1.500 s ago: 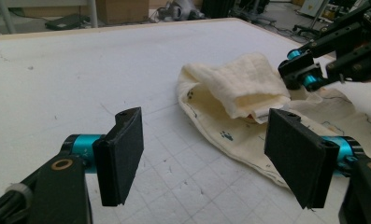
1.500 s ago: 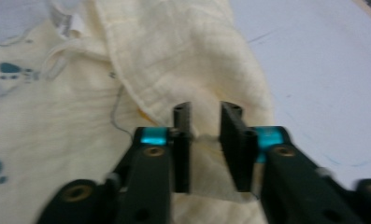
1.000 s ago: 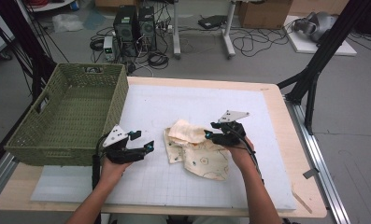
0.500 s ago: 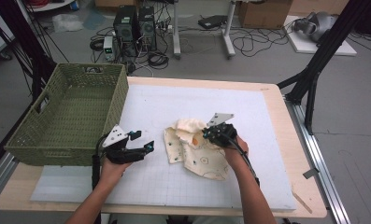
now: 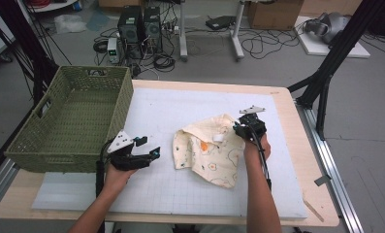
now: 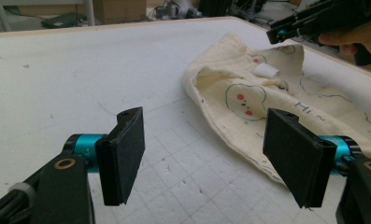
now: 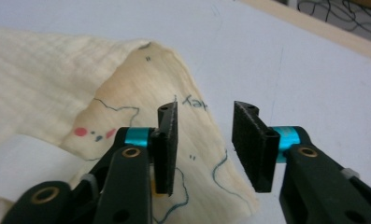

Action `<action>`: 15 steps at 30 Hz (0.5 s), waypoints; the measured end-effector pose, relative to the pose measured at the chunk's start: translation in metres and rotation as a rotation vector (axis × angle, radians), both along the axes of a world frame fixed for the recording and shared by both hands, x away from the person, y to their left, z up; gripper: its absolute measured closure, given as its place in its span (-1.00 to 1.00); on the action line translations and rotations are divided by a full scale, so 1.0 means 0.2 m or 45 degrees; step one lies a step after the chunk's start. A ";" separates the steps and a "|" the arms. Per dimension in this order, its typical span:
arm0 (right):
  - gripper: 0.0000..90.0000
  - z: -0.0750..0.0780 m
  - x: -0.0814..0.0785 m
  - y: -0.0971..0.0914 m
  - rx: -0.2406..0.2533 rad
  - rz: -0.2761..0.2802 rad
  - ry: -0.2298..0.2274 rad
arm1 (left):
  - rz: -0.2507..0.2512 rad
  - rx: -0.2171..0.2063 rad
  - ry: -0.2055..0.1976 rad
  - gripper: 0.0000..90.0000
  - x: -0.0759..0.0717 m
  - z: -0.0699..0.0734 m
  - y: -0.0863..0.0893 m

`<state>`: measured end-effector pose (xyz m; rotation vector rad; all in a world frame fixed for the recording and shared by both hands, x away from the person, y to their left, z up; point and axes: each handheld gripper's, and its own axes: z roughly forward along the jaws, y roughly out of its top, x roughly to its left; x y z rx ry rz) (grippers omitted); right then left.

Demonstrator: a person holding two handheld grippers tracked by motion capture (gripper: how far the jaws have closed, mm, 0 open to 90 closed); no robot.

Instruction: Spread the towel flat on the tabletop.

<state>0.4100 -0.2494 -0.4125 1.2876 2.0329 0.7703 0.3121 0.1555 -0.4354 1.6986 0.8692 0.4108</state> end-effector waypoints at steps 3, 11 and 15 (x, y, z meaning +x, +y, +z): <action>0.19 0.04 -0.05 -0.01 0.016 0.060 -0.044 | -0.009 0.001 0.002 -0.32 0.00 0.00 0.00; -0.05 0.05 -0.26 0.01 0.090 0.217 -0.049 | -0.034 0.010 0.033 -0.31 0.00 -0.01 -0.03; -0.06 0.00 -0.40 0.03 0.090 0.320 -0.027 | -0.053 0.030 0.060 -0.31 0.01 -0.01 -0.05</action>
